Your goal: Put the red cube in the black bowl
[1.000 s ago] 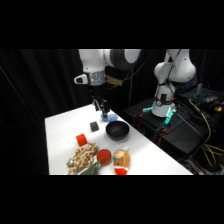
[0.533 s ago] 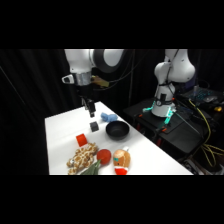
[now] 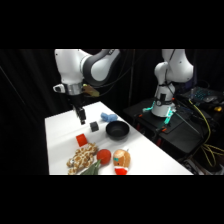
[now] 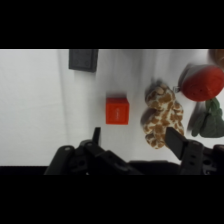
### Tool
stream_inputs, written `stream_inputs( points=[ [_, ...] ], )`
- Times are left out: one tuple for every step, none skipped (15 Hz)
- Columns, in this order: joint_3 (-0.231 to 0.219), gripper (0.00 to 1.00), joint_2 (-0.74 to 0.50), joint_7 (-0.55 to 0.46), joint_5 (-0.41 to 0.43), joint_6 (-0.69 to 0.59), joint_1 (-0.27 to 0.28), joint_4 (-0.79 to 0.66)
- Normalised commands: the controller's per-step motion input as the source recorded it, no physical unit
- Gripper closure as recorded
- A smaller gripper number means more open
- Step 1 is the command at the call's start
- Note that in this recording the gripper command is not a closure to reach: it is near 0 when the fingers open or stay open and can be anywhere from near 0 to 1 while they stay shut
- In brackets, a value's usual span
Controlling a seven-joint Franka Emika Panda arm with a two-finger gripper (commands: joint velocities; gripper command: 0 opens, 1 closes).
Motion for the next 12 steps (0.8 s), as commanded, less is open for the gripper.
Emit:
stream_inputs(
  points=[
    [0.092,0.0,0.25,-0.26,0.107,0.26,-0.124,0.17],
    [0.092,0.0,0.23,-0.24,0.088,0.25,-0.111,0.15],
    [0.105,0.0,0.23,-0.27,0.085,0.25,-0.115,0.15],
    [0.106,0.0,0.23,-0.25,0.087,0.22,-0.115,0.16],
    [0.116,0.0,0.23,-0.26,0.098,0.19,-0.122,0.18],
    [0.126,0.0,0.24,-0.26,0.111,0.18,-0.127,0.2],
    [0.13,0.0,0.25,-0.26,0.119,0.17,-0.127,0.21],
    [0.124,0.0,0.26,-0.24,0.122,0.16,-0.119,0.23],
    [0.116,0.0,0.3,-0.23,0.113,0.15,-0.115,0.27],
    [0.105,0.0,0.3,-0.22,0.102,0.11,-0.11,0.29],
    [0.073,0.0,0.33,-0.19,0.07,0.09,-0.098,0.33],
    [0.075,0.0,0.32,-0.2,0.077,0.06,-0.111,0.35]
  ],
)
